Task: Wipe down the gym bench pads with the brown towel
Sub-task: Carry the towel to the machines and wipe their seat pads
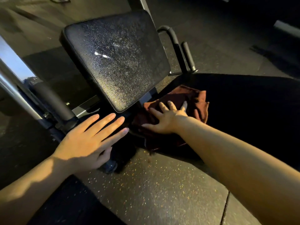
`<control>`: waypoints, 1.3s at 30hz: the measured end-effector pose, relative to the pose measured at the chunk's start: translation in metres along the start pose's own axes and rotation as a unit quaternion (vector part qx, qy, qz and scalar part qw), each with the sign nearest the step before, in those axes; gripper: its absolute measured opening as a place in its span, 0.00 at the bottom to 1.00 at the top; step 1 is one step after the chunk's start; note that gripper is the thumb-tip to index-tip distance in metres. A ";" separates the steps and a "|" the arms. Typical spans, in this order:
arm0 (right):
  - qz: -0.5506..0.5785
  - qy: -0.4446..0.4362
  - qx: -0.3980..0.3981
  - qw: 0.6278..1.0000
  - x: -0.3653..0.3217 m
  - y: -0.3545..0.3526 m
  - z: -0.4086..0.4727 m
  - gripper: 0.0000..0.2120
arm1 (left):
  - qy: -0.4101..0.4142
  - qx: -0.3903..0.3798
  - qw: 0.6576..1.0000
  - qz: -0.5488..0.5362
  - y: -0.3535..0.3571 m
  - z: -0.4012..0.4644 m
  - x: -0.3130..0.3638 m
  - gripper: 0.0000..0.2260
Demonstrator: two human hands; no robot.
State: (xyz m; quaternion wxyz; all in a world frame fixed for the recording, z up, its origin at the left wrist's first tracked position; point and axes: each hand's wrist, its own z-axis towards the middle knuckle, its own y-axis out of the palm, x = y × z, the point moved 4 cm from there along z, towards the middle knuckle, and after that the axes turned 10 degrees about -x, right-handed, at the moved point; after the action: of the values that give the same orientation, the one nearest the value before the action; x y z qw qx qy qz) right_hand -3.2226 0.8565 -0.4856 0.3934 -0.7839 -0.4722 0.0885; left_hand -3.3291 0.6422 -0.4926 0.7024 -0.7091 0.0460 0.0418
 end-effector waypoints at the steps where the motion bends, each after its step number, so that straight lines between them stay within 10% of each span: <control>1: 0.000 -0.005 -0.005 1.000 -0.002 0.001 -0.002 0.43 | -0.018 0.002 1.000 0.018 0.000 -0.001 0.000 0.26; 13: 0.063 0.080 -0.006 0.995 0.086 -0.038 0.046 0.44 | -0.101 0.012 0.993 0.061 0.008 0.019 0.000 0.28; 20: 0.091 0.122 -0.003 0.988 0.141 -0.057 0.102 0.48 | -0.151 -0.184 0.971 0.031 0.057 0.027 -0.013 0.33; 39: 0.030 0.030 0.007 0.999 0.026 -0.015 0.024 0.40 | -0.154 -0.005 0.987 0.048 0.006 0.022 0.003 0.29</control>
State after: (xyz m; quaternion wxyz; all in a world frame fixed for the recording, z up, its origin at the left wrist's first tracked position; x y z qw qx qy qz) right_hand -3.2315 0.8941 -0.4852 0.4100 -0.7970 -0.4361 0.0804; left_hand -3.3271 0.6646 -0.4992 0.6949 -0.6944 -0.0286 0.1845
